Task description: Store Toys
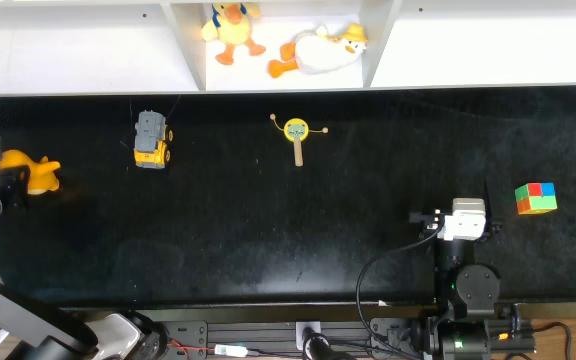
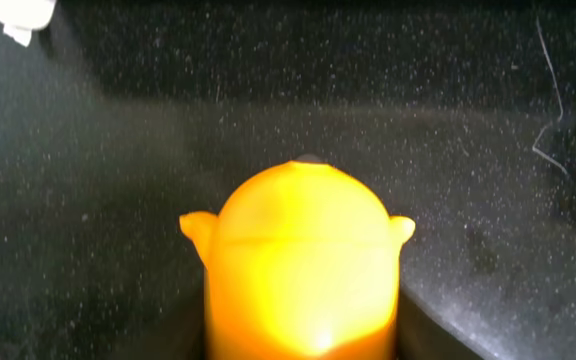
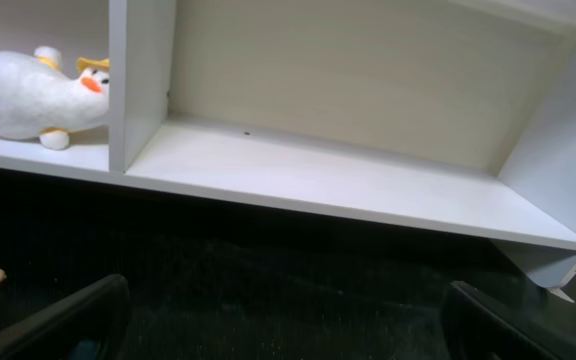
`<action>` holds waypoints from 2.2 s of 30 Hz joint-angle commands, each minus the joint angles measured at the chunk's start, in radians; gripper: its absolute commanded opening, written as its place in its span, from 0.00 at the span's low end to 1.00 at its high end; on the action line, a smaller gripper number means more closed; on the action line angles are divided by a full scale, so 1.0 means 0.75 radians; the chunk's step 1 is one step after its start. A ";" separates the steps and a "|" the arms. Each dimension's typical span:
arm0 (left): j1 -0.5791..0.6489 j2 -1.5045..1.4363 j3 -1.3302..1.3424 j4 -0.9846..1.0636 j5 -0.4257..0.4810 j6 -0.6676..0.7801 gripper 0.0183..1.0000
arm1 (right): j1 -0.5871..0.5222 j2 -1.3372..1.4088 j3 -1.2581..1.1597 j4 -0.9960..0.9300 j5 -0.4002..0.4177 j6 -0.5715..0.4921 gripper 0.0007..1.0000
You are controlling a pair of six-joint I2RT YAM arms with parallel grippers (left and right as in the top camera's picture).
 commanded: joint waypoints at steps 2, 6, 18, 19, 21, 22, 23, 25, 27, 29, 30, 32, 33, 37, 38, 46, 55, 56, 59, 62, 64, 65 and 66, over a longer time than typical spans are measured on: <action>-0.008 0.006 0.032 0.006 0.026 -0.027 0.23 | -0.007 -0.011 -0.019 0.008 -0.009 0.005 1.00; -0.013 -0.079 0.032 -0.030 0.027 -0.063 0.16 | -0.007 -0.011 -0.019 0.008 -0.009 0.005 1.00; -0.020 -0.407 0.032 -0.061 0.038 -0.411 0.04 | -0.007 -0.011 -0.019 0.008 -0.009 0.005 1.00; -0.023 -0.427 0.032 -0.054 0.040 -0.436 0.04 | -0.007 -0.011 -0.019 0.008 -0.009 0.005 1.00; -0.040 -0.460 0.032 -0.036 0.041 -0.455 0.06 | -0.007 -0.011 -0.019 0.008 -0.009 0.005 1.00; -0.054 -0.468 0.032 -0.022 0.040 -0.456 0.09 | -0.007 -0.011 -0.019 0.008 -0.009 0.005 1.00; -0.071 -0.471 0.032 -0.005 0.040 -0.456 0.09 | -0.007 -0.011 -0.019 0.008 -0.009 0.005 1.00; -0.117 -0.470 0.032 0.042 0.036 -0.486 0.09 | -0.007 -0.011 -0.019 0.008 -0.009 0.005 1.00; -0.173 -0.469 0.032 0.100 0.022 -0.516 0.10 | -0.007 -0.011 -0.019 0.008 -0.009 0.005 1.00; -0.240 -0.454 0.033 0.180 -0.054 -0.581 0.10 | -0.007 -0.011 -0.019 0.008 -0.009 0.005 1.00; -0.267 -0.440 0.033 0.212 -0.084 -0.599 0.10 | -0.007 -0.011 -0.019 0.008 -0.009 0.005 1.00; -0.307 -0.406 0.034 0.277 -0.129 -0.634 0.10 | -0.007 -0.011 -0.019 0.008 -0.009 0.005 1.00; -0.319 -0.385 0.034 0.311 -0.136 -0.653 0.10 | -0.007 -0.011 -0.019 0.008 -0.009 0.005 0.99; -0.355 -0.280 0.048 0.424 -0.135 -0.719 0.10 | -0.007 -0.011 -0.019 0.008 -0.009 0.005 0.99; -0.363 -0.256 0.058 0.437 -0.135 -0.721 0.10 | -0.007 -0.011 -0.019 0.008 -0.009 0.005 1.00; -0.415 -0.107 0.210 0.418 -0.161 -0.720 0.10 | -0.007 -0.011 -0.019 0.008 -0.009 0.005 1.00; -0.438 0.037 0.313 0.419 -0.187 -0.720 0.14 | -0.007 -0.011 -0.019 0.008 -0.009 0.005 1.00; -0.438 0.047 0.319 0.419 -0.187 -0.720 0.14 | -0.007 -0.011 -0.019 0.008 -0.009 0.005 1.00; -0.438 0.082 0.336 0.417 -0.187 -0.720 0.15 | -0.007 -0.011 -0.019 0.008 -0.009 0.005 1.00; -0.438 0.101 0.339 0.415 -0.186 -0.720 0.15 | -0.007 -0.011 -0.019 0.008 -0.009 0.005 1.00; -0.438 0.109 0.339 0.412 -0.186 -0.720 0.15 | -0.007 -0.011 -0.019 0.008 -0.009 0.005 1.00; -0.438 0.113 0.339 0.413 -0.188 -0.720 0.15 | -0.007 -0.011 -0.019 0.008 -0.009 0.005 1.00; -0.438 0.115 0.339 0.413 -0.195 -0.720 0.16 | -0.007 -0.011 -0.019 0.008 -0.009 0.005 0.99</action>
